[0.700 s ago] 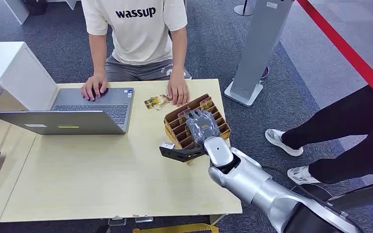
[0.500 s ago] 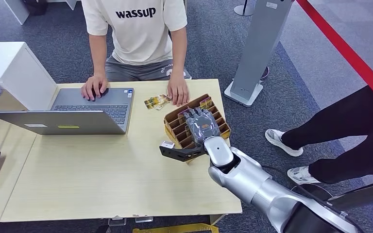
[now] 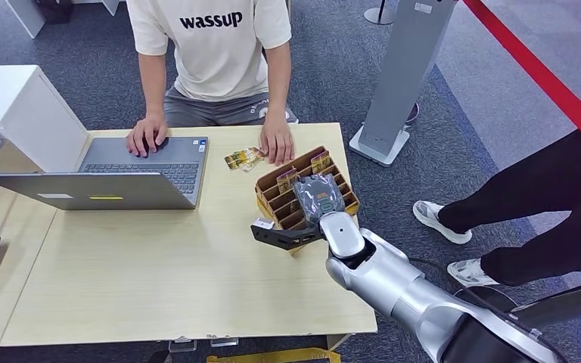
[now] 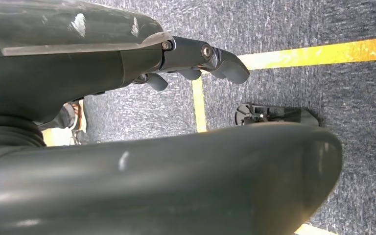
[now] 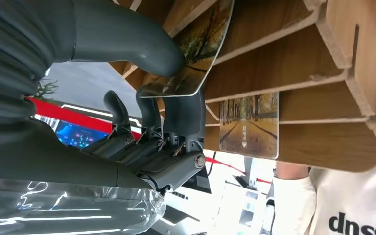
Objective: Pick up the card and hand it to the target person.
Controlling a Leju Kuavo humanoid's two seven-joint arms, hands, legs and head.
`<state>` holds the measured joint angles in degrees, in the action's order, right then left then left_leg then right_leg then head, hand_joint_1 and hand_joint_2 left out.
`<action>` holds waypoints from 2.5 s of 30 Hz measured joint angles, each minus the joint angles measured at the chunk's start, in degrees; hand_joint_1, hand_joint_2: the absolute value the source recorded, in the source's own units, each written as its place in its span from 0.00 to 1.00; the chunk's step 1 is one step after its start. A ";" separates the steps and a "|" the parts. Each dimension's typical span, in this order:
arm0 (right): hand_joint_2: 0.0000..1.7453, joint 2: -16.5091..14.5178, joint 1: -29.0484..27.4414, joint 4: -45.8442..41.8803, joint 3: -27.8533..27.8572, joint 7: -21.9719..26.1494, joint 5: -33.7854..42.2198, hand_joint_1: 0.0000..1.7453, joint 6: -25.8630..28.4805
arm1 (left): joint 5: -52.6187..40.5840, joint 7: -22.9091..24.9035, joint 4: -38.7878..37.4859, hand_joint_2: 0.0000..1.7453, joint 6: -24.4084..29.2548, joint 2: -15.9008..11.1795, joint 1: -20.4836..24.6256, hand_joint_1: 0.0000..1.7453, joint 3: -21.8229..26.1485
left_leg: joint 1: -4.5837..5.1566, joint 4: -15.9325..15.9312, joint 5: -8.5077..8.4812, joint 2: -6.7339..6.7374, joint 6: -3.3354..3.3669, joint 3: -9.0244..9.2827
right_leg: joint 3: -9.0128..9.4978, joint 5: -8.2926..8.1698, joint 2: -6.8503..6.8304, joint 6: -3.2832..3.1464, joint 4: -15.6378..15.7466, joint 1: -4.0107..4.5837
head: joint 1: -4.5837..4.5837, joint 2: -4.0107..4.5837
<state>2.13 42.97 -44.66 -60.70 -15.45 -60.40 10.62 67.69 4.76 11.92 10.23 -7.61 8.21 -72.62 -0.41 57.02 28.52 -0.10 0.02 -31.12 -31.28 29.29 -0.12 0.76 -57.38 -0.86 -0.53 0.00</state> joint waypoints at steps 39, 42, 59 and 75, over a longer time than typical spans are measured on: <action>1.00 4.09 2.11 -14.38 3.15 -6.29 3.53 0.84 -3.71 | 1.75 -1.48 -0.01 1.00 -0.80 -0.52 -1.16 0.00 -0.01 | 0.00 0.01 -0.03 0.00 0.00 0.02 | 0.00 -0.01 0.00 -0.01 0.00 0.00 | -0.03 0.00; 1.00 5.83 2.05 -21.10 4.69 -7.57 2.62 0.84 -3.77 | 2.07 -1.59 -0.01 1.00 -0.68 -0.60 -1.48 0.00 -0.01 | 0.00 0.01 -0.03 0.01 0.00 0.02 | -0.01 -0.01 0.01 -0.01 0.00 0.00 | -0.05 0.00; 1.00 9.22 -4.73 -40.60 10.63 -5.89 -4.12 0.04 2.61 | 2.89 -2.44 -0.01 1.00 -3.14 -0.61 -1.64 0.00 -0.01 | 0.00 0.01 -0.03 0.01 0.00 0.01 | -0.02 -0.01 0.01 0.00 0.00 0.00 | -0.05 0.00; 1.00 9.67 -11.44 -40.75 13.17 1.48 7.77 0.00 10.86 | 3.38 -2.54 -0.01 0.00 -2.08 -0.61 -1.63 0.00 -0.01 | 0.00 0.01 -0.02 0.00 0.00 -0.02 | -0.02 -0.01 0.00 0.00 0.00 0.00 | -0.04 0.00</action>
